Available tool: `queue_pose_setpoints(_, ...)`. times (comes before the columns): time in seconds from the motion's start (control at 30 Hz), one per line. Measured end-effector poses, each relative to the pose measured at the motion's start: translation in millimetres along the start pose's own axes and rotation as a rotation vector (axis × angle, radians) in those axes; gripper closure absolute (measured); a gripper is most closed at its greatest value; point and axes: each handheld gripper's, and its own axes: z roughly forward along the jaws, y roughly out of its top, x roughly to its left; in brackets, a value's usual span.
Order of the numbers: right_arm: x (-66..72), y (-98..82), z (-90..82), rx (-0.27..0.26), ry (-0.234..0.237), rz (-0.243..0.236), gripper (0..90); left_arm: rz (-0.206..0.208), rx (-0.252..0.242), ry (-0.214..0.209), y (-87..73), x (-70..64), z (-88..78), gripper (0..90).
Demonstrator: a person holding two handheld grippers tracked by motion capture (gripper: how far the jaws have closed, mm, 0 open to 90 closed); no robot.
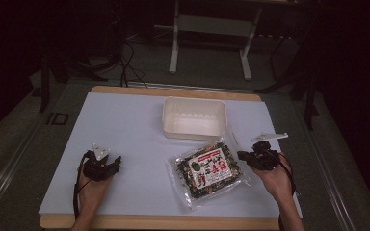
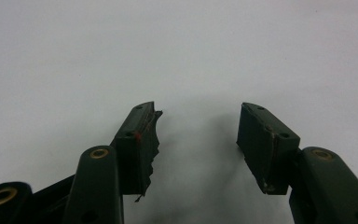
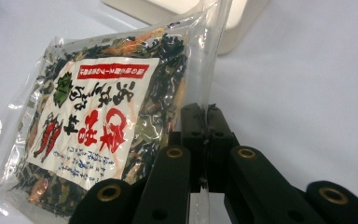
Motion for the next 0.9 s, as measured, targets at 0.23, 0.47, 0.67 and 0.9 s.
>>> queue_pose_setpoints(0.23, 2.9, 13.9, -2.0, -0.006, 0.000, -0.052, 89.5, 0.001, 0.001, -0.001, 0.0, 0.0, 0.1, 47.3)
queue_pose_setpoints(0.47, 5.9, 26.5, -6.8, -0.023, 0.025, -0.089, 89.5, 0.000, 0.002, -0.002, 0.0, -0.1, 0.1, 47.3)
queue_pose_setpoints(0.67, 9.6, 38.5, -11.6, -0.035, 0.024, -0.133, 89.5, -0.003, 0.000, -0.003, 0.0, -0.3, 0.3, 47.3)
queue_pose_setpoints(0.9, 13.4, 51.9, -13.9, -0.038, 0.004, -0.190, 89.5, -0.001, 0.000, -0.002, 0.1, 0.1, 0.3, 47.3)
